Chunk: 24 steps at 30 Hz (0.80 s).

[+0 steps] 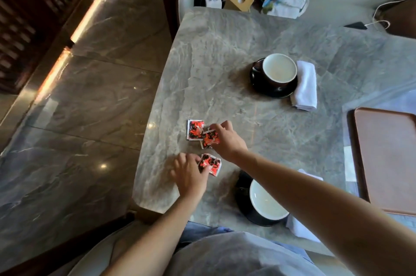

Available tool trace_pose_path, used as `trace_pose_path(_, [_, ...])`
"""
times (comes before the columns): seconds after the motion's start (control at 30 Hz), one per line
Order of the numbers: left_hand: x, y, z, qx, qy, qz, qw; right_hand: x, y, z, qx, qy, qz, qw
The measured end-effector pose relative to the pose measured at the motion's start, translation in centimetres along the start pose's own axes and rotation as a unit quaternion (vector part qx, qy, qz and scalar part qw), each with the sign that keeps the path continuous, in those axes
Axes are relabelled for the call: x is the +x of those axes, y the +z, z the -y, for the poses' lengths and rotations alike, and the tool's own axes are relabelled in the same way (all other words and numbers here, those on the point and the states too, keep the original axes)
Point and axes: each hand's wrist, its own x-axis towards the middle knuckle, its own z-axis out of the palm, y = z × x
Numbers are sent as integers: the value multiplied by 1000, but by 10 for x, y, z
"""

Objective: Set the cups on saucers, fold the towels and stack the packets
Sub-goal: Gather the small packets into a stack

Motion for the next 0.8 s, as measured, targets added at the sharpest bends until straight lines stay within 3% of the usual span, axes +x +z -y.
trace_pose_path(0.27, [14,-16,19,14,133,35,990,-2,6,-8,-39,-17,-51,998])
trace_pose_path(0.37, [21,-25,29,-71,168,67,981,-4,5,-11,-19,-9,-50,999])
trace_pose_path(0.53, [41,-45,37,-311,21,156,937,-7,2,-13,2,-8,-10,1000])
trace_pose_path(0.67, [53,-61,42,-483,-135,190,844,-8,6,-12,-10,-9,-30,999])
trace_pose_path(0.8, [62,-69,48,-561,-173,193,786,-9,7,-9,-30,-4,-47,998])
